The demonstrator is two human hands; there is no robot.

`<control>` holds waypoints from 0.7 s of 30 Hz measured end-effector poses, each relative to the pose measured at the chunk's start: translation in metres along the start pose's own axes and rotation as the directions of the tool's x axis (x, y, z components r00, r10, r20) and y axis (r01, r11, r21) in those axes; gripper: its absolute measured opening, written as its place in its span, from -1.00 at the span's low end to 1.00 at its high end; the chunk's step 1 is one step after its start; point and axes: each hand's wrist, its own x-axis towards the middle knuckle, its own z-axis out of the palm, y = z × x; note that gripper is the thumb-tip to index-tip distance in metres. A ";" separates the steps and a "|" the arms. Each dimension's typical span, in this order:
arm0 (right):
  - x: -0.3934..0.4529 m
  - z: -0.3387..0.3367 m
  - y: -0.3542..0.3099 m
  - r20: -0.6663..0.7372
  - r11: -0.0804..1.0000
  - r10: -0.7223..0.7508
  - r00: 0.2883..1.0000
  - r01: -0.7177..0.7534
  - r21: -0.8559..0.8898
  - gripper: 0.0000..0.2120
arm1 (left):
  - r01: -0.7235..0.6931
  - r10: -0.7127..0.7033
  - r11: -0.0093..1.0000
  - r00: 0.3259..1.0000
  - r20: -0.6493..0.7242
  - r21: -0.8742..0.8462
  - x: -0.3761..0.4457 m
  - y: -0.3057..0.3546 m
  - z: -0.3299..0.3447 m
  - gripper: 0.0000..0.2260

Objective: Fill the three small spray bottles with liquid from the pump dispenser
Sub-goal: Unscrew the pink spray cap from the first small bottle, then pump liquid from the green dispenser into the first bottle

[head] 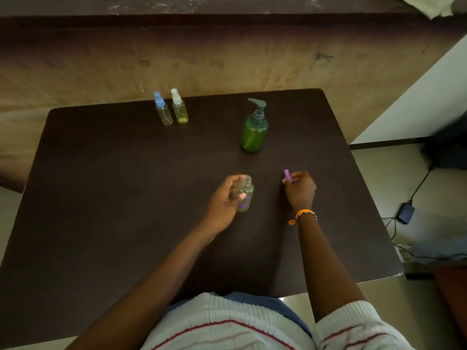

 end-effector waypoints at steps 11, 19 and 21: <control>0.001 0.004 0.004 -0.034 0.997 -0.065 0.997 0.063 -0.052 -0.70 | 0.030 -0.030 0.999 1.000 0.001 -0.014 0.006 -0.005 0.001 -0.68; 0.002 0.006 0.005 -0.037 0.997 -0.066 0.997 0.064 -0.046 -0.67 | 0.043 -0.043 0.999 0.999 0.011 -0.006 0.005 -0.006 0.004 -0.69; 0.002 0.006 0.005 -0.036 0.996 -0.074 0.997 0.073 -0.051 -0.67 | 0.050 -0.050 0.999 0.999 0.015 -0.008 0.005 -0.007 0.004 -0.69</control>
